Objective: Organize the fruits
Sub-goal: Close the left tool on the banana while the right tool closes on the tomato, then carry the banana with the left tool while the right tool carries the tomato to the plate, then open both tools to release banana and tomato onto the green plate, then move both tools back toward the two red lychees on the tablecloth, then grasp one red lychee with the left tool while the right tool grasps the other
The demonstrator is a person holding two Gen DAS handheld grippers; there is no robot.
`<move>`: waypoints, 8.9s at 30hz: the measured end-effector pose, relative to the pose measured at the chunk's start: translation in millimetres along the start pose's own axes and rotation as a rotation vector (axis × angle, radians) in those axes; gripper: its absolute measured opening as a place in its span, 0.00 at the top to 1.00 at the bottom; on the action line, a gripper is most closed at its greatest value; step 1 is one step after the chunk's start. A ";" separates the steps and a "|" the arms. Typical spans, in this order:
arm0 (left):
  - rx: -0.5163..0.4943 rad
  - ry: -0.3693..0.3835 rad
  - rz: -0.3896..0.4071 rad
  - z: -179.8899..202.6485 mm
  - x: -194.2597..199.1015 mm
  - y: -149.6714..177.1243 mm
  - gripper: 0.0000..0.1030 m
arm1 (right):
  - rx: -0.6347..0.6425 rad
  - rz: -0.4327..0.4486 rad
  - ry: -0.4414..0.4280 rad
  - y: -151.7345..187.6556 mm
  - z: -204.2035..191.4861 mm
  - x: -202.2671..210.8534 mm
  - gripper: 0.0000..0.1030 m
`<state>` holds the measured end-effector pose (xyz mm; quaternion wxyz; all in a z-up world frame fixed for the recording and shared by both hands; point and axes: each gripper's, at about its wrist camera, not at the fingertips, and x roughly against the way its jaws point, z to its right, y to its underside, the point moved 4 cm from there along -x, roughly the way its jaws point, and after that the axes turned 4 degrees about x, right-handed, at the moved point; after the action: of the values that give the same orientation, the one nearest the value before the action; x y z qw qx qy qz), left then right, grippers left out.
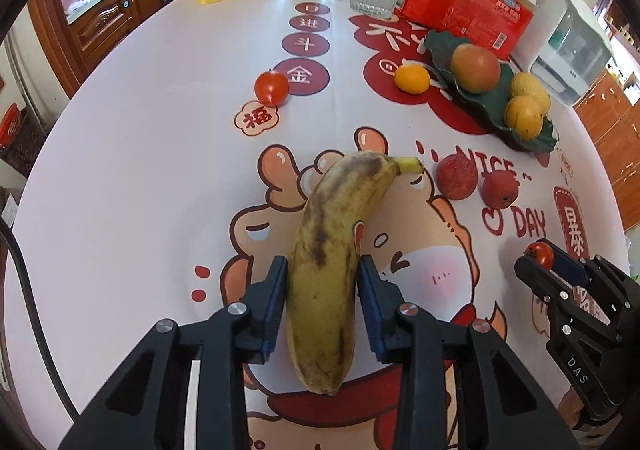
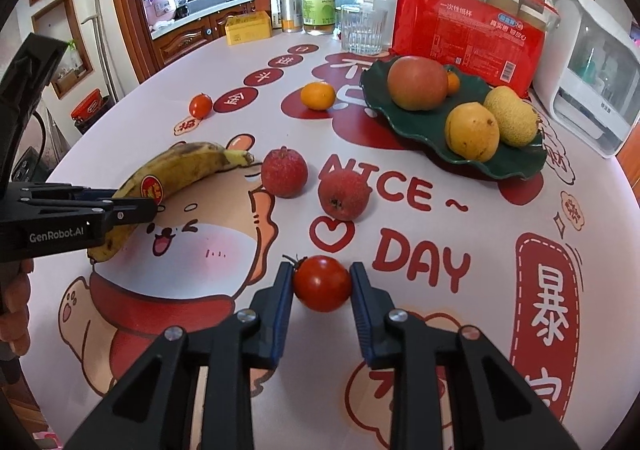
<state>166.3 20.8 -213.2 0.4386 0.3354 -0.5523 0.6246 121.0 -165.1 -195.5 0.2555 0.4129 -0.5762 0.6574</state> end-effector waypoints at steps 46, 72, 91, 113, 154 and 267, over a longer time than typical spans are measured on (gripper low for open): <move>-0.086 -0.025 -0.001 27.1 2.2 -17.3 0.66 | -0.052 0.029 -0.017 2.2 22.9 14.3 0.73; -0.160 0.131 0.259 151.9 108.8 -175.7 0.66 | -0.121 0.214 0.087 -146.7 166.4 82.8 0.73; -0.056 0.065 0.144 192.5 -38.7 -188.5 0.66 | -0.155 0.076 0.026 -188.6 243.8 -33.7 0.73; -0.109 0.125 0.137 208.0 -75.0 -170.3 0.66 | -0.250 -0.091 -0.108 -173.4 245.8 -133.8 0.65; -0.039 0.031 0.254 174.4 13.9 -161.8 0.18 | -0.247 0.102 -0.060 -138.8 224.5 -19.3 0.60; -0.250 0.129 -0.072 120.9 -58.6 -54.5 0.69 | -0.092 0.003 -0.030 -23.2 41.2 -38.1 0.68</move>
<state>231.3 -108.3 -224.7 0.5336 0.2572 -0.5841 0.5550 170.3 -194.9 -214.9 0.2648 0.4095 -0.6102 0.6244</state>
